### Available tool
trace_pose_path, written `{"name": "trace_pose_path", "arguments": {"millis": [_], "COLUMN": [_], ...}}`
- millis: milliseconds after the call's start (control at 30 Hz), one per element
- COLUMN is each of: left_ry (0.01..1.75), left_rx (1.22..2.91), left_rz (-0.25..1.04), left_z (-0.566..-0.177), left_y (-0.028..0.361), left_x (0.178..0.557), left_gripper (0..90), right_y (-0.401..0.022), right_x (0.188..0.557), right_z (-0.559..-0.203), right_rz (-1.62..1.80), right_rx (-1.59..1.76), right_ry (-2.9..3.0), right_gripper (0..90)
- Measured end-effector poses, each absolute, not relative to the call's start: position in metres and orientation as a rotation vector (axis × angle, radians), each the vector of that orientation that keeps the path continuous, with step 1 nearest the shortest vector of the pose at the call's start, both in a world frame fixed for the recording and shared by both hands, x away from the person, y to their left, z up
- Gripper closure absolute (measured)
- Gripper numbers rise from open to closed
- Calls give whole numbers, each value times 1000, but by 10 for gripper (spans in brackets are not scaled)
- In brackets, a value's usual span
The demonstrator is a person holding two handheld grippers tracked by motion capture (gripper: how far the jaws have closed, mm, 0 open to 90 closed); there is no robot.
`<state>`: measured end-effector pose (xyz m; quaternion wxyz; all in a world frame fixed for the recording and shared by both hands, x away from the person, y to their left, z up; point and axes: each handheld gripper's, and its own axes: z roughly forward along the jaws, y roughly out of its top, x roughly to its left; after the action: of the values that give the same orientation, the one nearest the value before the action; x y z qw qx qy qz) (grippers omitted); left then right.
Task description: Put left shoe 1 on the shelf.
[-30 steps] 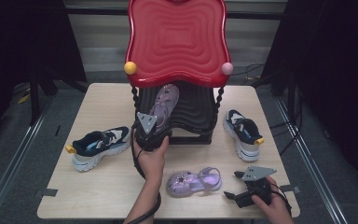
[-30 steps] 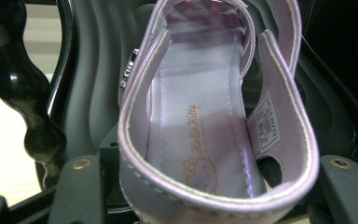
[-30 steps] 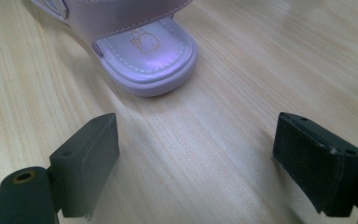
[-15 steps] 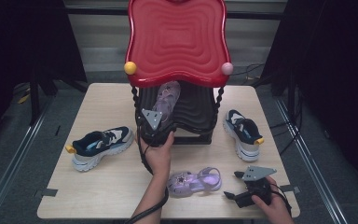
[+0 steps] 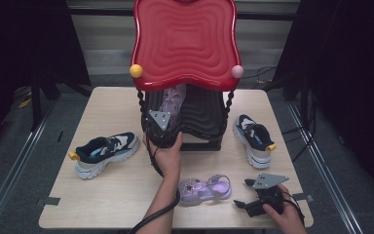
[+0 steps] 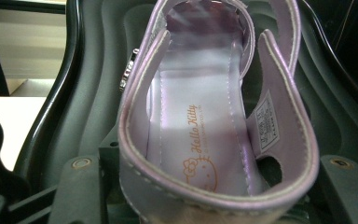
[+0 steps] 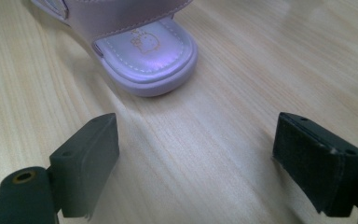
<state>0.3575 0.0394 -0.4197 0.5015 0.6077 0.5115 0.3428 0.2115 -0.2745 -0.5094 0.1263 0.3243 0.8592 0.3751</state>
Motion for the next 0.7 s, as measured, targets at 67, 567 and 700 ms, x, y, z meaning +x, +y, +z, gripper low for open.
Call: {"name": "trace_pose_path", "arguments": {"millis": [67,567,700], "left_ry": [1246,1278,1291], "left_rx": [1467,1432,1416], "left_rz": [828,851,866], "left_z": [-419,-417,-416], "left_y": [39,27,23], "left_x": [359,373,377], "left_gripper": [372,372,372], "right_y": [-275,-274,-274], "right_x": [211,211,211], "right_z": [-509,-509,-509], "right_rz": [1092,1094,1094], "right_rx": [945,939,939], "right_ry": [2502,2504,2504], "right_gripper": [138,137,138]}}
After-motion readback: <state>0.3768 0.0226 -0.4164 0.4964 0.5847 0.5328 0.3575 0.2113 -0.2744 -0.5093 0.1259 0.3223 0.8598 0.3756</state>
